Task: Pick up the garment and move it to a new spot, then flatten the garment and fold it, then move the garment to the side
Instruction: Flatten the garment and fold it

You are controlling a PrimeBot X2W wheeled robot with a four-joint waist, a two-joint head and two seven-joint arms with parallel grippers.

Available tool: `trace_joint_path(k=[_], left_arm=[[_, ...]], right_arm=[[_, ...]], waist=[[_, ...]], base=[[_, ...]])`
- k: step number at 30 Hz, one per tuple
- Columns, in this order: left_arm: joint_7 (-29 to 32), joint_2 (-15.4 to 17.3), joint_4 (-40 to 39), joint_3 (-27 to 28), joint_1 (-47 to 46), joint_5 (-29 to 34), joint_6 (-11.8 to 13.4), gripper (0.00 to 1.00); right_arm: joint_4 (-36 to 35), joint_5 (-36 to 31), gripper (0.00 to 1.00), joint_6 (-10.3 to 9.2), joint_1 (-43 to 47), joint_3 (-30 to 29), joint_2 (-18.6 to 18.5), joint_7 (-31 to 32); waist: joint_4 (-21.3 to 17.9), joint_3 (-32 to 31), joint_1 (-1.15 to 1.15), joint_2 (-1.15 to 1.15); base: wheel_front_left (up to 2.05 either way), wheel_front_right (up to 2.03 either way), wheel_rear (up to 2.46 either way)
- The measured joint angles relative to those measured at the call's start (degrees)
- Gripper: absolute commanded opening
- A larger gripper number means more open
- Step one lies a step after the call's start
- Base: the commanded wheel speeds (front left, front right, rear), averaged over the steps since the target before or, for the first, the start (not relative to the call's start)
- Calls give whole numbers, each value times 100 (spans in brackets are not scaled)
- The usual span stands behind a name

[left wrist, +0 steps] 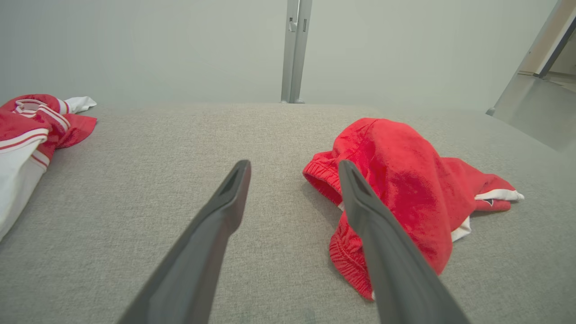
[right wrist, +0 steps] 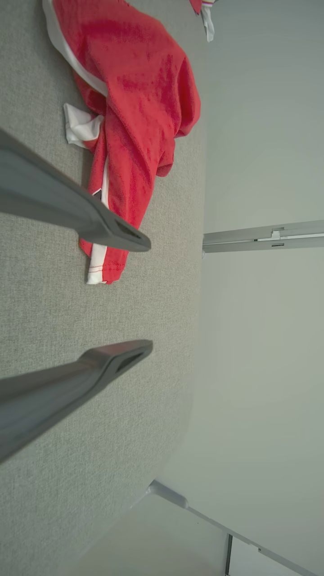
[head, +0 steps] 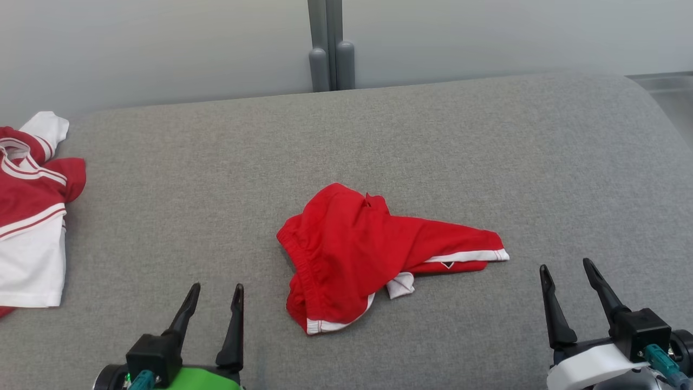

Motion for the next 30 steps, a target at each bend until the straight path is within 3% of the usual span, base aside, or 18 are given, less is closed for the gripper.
trace_joint_path(k=[15, 24, 30], left_arm=[[-1, -761, 247, 1953, 1449, 1303, -1065, 100], [0, -1304, 270, 2564, 1666, 1931, -1770, 100], [-1, -1466, 316, 2827, 1675, 2128, -2014, 100]], right_arm=[[570, 10, 100, 0, 241, -236, 14, 0], [623, 5, 100, 0, 270, -293, 43, 0], [570, 1, 100, 0, 250, -255, 52, 0]], waist=[[67, -330, 0, 0], [122, -335, 0, 0], [159, -328, 0, 0]], base=[[0, 0, 0], [0, 0, 0], [0, 0, 0]])
